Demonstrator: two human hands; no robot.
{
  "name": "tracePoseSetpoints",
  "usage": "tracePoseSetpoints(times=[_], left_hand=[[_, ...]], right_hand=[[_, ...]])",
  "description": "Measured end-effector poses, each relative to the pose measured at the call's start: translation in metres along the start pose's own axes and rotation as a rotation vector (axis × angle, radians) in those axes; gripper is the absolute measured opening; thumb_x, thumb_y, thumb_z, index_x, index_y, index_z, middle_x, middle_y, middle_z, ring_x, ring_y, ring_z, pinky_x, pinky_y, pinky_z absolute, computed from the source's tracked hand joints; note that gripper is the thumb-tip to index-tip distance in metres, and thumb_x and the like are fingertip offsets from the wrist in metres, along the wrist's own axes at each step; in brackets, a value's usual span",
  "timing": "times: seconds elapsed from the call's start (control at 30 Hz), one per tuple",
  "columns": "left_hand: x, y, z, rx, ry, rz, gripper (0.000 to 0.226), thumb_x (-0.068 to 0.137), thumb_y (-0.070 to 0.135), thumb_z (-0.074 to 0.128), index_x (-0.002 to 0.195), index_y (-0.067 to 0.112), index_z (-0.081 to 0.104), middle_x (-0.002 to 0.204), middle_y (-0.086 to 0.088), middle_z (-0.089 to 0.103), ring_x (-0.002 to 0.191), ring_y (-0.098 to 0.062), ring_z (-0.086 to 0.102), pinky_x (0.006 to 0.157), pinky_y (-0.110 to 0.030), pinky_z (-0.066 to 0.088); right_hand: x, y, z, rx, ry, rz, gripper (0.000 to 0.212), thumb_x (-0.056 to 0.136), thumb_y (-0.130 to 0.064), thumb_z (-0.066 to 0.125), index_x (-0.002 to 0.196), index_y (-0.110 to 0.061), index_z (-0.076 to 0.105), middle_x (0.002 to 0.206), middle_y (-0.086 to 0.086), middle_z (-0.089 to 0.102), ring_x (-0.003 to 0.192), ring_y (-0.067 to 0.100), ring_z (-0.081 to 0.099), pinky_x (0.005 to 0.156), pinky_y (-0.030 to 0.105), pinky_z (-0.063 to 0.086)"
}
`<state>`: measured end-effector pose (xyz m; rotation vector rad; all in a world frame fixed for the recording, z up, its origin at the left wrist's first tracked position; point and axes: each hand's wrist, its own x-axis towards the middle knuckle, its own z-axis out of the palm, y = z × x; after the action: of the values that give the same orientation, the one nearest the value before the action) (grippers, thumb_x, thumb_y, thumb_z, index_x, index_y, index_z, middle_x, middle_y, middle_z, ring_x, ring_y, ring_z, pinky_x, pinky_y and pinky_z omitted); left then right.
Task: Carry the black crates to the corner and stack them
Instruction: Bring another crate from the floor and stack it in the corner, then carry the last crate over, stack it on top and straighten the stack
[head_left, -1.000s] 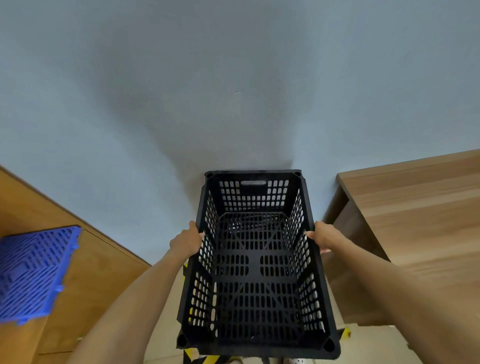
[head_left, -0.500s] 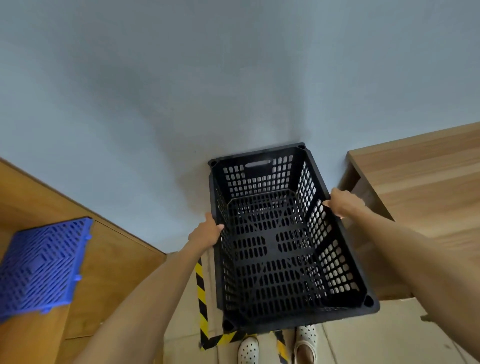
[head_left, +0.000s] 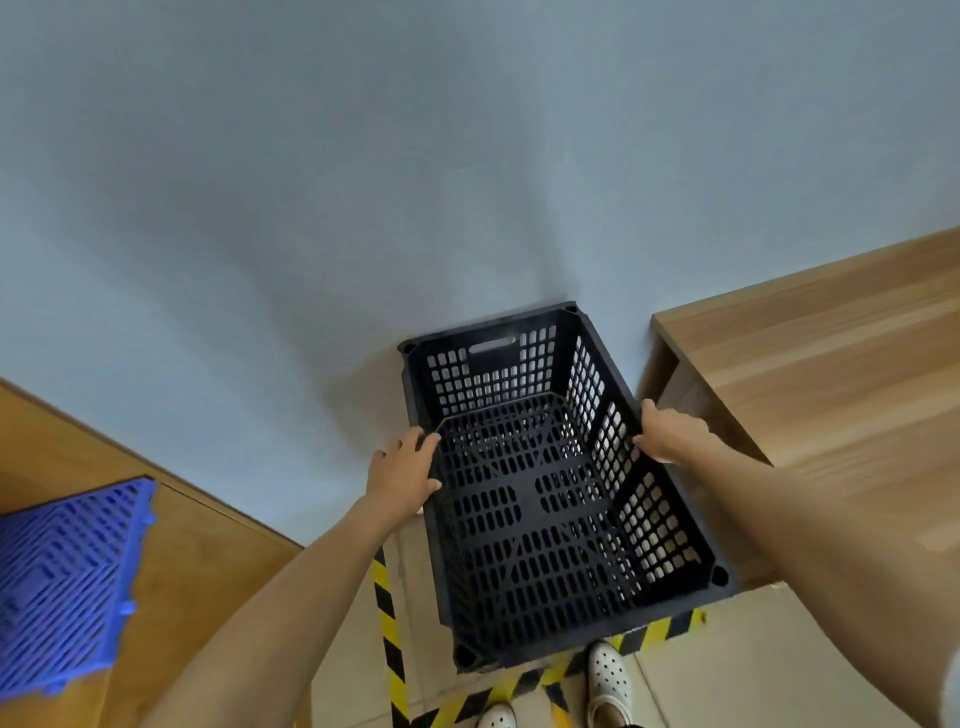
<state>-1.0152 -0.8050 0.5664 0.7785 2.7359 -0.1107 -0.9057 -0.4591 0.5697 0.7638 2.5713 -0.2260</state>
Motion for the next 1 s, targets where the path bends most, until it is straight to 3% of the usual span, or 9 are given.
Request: tracePoseSetpoints(times=[0.13, 0.33, 0.43, 0.53, 0.6, 0.7, 0.87, 1.0], left_hand=[[0.003, 0.009, 0.001, 0.027, -0.081, 0.145, 0.062, 0.092, 0.031, 0.061, 0.147, 0.026, 0.033, 0.152, -0.003, 0.032, 0.136, -0.031, 0.034, 0.109, -0.043, 0.033], [0.013, 0.066, -0.001, 0.047, -0.118, 0.414, 0.051, 0.096, 0.027, 0.057, 0.143, 0.028, 0.038, 0.147, -0.002, 0.037, 0.135, -0.030, 0.035, 0.109, -0.046, 0.033], [0.023, 0.111, -0.010, 0.048, -0.071, 0.587, 0.049, 0.096, 0.024, 0.056, 0.143, 0.027, 0.040, 0.148, -0.002, 0.037, 0.132, -0.029, 0.041, 0.104, -0.046, 0.040], [0.022, 0.166, -0.024, 0.045, 0.025, 0.783, 0.045, 0.097, 0.024, 0.053, 0.140, 0.027, 0.043, 0.146, -0.001, 0.040, 0.120, -0.025, 0.052, 0.091, -0.040, 0.049], [0.018, 0.209, -0.035, 0.037, 0.070, 0.906, 0.043, 0.096, 0.024, 0.053, 0.138, 0.026, 0.044, 0.143, 0.000, 0.043, 0.113, -0.024, 0.057, 0.086, -0.038, 0.052], [-0.004, 0.273, -0.046, 0.059, 0.065, 1.065, 0.045, 0.093, 0.027, 0.056, 0.137, 0.028, 0.044, 0.141, 0.000, 0.044, 0.120, -0.027, 0.052, 0.092, -0.044, 0.050], [-0.068, 0.363, -0.041, 0.154, 0.006, 1.294, 0.047, 0.093, 0.031, 0.057, 0.138, 0.027, 0.045, 0.140, 0.001, 0.048, 0.126, -0.026, 0.047, 0.098, -0.044, 0.044], [-0.114, 0.420, -0.026, 0.210, -0.088, 1.405, 0.044, 0.091, 0.030, 0.060, 0.134, 0.025, 0.050, 0.132, 0.001, 0.053, 0.117, -0.024, 0.054, 0.095, -0.043, 0.048]], right_hand=[[-0.032, 0.008, -0.001, 0.065, 0.043, -0.008, 0.054, 0.095, -0.040, 0.052, 0.137, -0.016, 0.029, 0.118, 0.012, 0.062, 0.100, 0.030, 0.063, 0.086, 0.046, 0.054], [-0.102, 0.028, 0.036, 0.179, 0.149, 0.015, 0.057, 0.095, -0.044, 0.049, 0.143, -0.026, 0.024, 0.136, 0.006, 0.052, 0.109, 0.028, 0.062, 0.083, 0.045, 0.054], [-0.145, 0.053, 0.064, 0.214, 0.179, 0.111, 0.058, 0.098, -0.046, 0.043, 0.146, -0.027, 0.018, 0.137, 0.007, 0.049, 0.114, 0.030, 0.059, 0.085, 0.047, 0.053], [-0.191, 0.088, 0.090, 0.239, 0.103, 0.271, 0.059, 0.098, -0.045, 0.043, 0.148, -0.024, 0.018, 0.139, 0.009, 0.048, 0.118, 0.032, 0.056, 0.090, 0.047, 0.051], [-0.222, 0.114, 0.106, 0.305, 0.056, 0.394, 0.059, 0.098, -0.040, 0.044, 0.148, -0.022, 0.020, 0.145, 0.009, 0.043, 0.122, 0.033, 0.054, 0.094, 0.047, 0.049], [-0.267, 0.142, 0.125, 0.355, 0.031, 0.519, 0.056, 0.098, -0.035, 0.047, 0.147, -0.019, 0.027, 0.148, 0.008, 0.042, 0.127, 0.032, 0.050, 0.099, 0.044, 0.046], [-0.335, 0.185, 0.149, 0.485, 0.031, 0.628, 0.049, 0.097, -0.032, 0.048, 0.143, -0.017, 0.037, 0.147, 0.007, 0.041, 0.131, 0.031, 0.045, 0.105, 0.044, 0.041], [-0.393, 0.218, 0.166, 0.554, 0.018, 0.690, 0.041, 0.097, -0.033, 0.046, 0.135, -0.019, 0.045, 0.142, 0.006, 0.043, 0.128, 0.030, 0.047, 0.105, 0.045, 0.040]])
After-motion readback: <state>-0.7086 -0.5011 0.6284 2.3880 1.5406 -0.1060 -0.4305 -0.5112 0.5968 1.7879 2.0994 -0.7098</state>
